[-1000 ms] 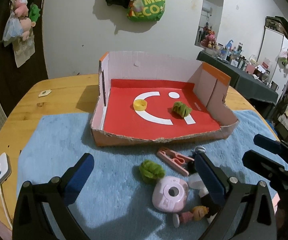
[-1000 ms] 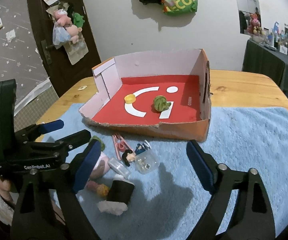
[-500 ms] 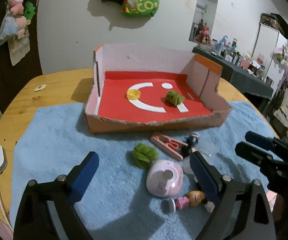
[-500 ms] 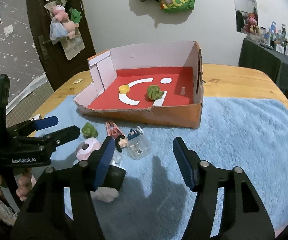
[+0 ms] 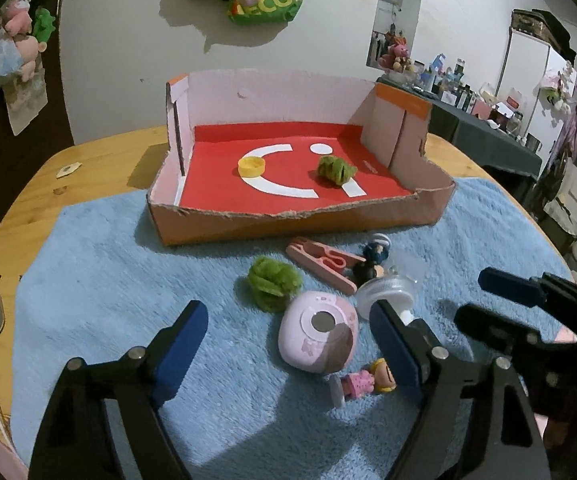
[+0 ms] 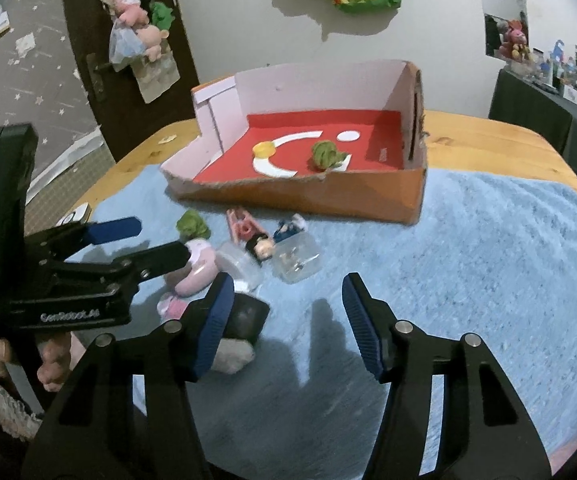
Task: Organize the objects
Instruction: 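Grasp black-and-white bottle with right gripper while left gripper grasps pink compact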
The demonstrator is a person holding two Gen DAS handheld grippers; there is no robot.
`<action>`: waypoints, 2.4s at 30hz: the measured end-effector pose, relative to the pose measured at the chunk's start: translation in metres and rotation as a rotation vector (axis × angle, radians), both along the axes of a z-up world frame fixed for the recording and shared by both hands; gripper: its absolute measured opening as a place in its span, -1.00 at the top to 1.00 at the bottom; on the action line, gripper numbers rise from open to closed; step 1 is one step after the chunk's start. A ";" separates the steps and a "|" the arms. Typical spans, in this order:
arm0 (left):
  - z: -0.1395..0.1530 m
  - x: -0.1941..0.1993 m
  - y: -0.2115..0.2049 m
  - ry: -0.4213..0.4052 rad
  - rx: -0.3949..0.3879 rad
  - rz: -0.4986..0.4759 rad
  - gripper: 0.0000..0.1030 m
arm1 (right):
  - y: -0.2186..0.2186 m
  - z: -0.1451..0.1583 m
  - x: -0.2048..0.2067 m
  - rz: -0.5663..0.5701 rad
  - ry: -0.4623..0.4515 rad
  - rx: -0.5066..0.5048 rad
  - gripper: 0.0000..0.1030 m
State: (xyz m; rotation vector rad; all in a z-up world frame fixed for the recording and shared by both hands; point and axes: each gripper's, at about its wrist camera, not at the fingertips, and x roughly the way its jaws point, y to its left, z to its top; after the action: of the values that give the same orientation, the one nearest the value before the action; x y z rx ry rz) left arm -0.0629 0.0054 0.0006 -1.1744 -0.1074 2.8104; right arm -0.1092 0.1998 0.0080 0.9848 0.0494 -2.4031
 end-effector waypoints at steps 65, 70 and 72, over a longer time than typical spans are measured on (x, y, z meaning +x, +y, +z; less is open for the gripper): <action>-0.018 -0.001 0.008 -0.031 -0.006 -0.050 0.04 | -0.026 -0.019 -0.003 0.061 -0.005 0.067 0.34; -0.013 0.002 0.007 -0.014 0.000 -0.050 0.04 | -0.024 -0.015 -0.003 0.059 -0.005 0.049 0.34; -0.011 0.003 0.007 -0.007 -0.002 -0.048 0.04 | -0.024 -0.014 -0.004 0.058 -0.004 0.045 0.34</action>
State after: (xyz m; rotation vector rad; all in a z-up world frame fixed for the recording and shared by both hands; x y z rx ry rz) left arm -0.0597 0.0121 -0.0105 -1.1717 -0.0758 2.7656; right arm -0.1129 0.1762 -0.0056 0.9947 0.1292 -2.3564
